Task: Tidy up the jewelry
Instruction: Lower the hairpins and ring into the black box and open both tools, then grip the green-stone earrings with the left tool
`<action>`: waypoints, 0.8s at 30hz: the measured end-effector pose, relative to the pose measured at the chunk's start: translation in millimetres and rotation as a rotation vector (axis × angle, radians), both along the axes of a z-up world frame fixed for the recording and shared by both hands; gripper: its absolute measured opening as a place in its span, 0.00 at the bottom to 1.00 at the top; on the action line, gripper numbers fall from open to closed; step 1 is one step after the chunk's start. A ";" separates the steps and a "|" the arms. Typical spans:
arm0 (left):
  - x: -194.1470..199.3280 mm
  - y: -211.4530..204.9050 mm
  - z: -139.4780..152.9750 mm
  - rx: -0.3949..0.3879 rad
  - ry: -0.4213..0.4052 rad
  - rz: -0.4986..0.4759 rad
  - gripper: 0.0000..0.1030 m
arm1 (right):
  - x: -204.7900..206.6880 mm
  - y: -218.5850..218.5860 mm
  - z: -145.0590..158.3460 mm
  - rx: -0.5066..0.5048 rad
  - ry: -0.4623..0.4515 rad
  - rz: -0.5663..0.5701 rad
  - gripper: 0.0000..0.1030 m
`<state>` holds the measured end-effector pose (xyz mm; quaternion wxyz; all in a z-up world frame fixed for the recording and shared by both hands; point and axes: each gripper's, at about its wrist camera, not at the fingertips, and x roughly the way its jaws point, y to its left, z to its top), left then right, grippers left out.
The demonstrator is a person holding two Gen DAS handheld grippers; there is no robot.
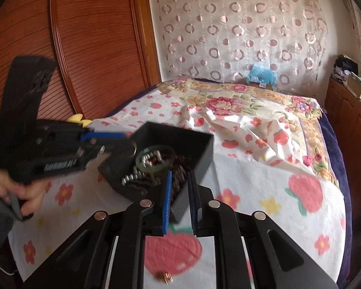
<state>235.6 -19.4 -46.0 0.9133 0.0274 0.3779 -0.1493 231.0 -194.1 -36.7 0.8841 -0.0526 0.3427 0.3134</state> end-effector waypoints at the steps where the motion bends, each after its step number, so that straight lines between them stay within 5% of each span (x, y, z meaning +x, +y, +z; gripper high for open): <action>1: 1.1 -1.1 -1.0 0.003 0.001 0.000 0.09 | -3.3 -4.1 -3.1 -0.003 0.006 -0.007 0.15; 6: 0.9 -4.0 -2.5 0.019 0.005 0.007 0.17 | -21.0 -19.8 -19.9 -0.009 0.036 -0.033 0.15; 9: -8.0 -4.3 1.6 0.013 -0.013 0.002 0.35 | -31.3 -24.2 -30.0 -0.020 0.052 -0.042 0.15; 13: -22.2 -1.7 5.6 0.016 -0.029 0.006 0.39 | -43.4 -24.7 -36.3 -0.038 0.058 -0.050 0.16; 15: -30.9 0.8 5.3 0.009 -0.029 0.004 0.49 | -50.3 -23.4 -37.8 -0.038 0.062 -0.049 0.22; 17: -42.8 2.8 3.8 0.014 -0.031 0.005 0.49 | -57.1 -23.1 -38.0 -0.037 0.065 -0.045 0.39; 21: -62.0 5.7 -1.5 0.014 -0.019 0.009 0.52 | -68.2 -18.8 -42.2 -0.069 0.073 -0.026 0.39; 24: -74.0 5.6 -9.6 0.022 -0.006 0.012 0.63 | -72.0 -16.0 -47.3 -0.098 0.085 -0.011 0.39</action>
